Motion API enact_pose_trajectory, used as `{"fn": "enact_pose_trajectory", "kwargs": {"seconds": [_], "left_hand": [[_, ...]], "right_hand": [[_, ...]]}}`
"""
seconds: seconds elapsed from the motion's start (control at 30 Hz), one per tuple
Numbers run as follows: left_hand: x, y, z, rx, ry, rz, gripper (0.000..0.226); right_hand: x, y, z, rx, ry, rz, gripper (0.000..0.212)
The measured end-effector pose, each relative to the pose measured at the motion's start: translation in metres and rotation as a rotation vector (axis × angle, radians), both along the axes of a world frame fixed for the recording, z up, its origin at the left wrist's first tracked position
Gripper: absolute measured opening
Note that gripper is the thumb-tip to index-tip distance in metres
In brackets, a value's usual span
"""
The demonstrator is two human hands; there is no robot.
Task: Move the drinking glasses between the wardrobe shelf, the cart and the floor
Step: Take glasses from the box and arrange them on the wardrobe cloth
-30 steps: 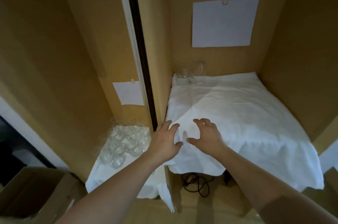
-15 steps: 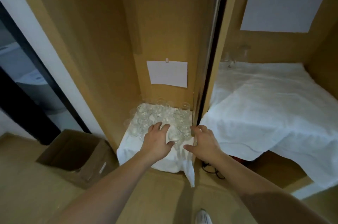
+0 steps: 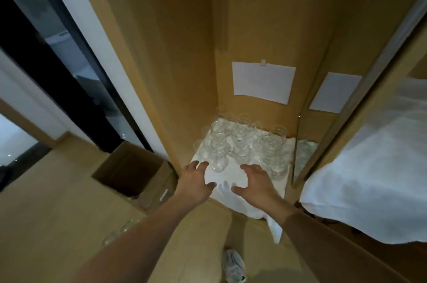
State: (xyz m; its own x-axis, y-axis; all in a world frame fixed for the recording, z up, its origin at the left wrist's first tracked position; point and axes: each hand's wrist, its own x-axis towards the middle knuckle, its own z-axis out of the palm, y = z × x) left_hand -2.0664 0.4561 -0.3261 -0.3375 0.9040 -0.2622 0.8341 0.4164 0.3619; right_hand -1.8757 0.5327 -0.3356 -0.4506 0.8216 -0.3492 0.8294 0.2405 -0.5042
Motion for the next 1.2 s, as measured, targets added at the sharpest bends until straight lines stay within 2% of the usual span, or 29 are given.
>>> {"fn": "enact_pose_trajectory", "kwargs": {"seconds": [0.4, 0.67, 0.9, 1.03, 1.2], "left_hand": [[-0.051, 0.078, -0.019, -0.053, -0.086, 0.163, 0.072], [-0.059, 0.103, -0.055, -0.111, -0.132, 0.131, 0.072], [-0.07, 0.133, -0.095, -0.153, -0.191, 0.105, 0.083], [-0.076, 0.148, -0.123, -0.148, -0.226, 0.069, 0.081], [-0.086, 0.163, -0.164, -0.188, -0.293, 0.075, 0.091]], "right_hand": [[-0.052, 0.081, -0.034, -0.118, 0.012, 0.021, 0.083], [-0.053, 0.103, -0.069, -0.243, -0.029, -0.04, 0.077], [-0.061, 0.114, -0.103, -0.329, -0.047, -0.173, 0.081], [-0.068, 0.117, -0.13, -0.329, -0.004, -0.271, 0.068], [-0.067, 0.119, -0.163, -0.438, -0.112, -0.396, 0.079]]}}
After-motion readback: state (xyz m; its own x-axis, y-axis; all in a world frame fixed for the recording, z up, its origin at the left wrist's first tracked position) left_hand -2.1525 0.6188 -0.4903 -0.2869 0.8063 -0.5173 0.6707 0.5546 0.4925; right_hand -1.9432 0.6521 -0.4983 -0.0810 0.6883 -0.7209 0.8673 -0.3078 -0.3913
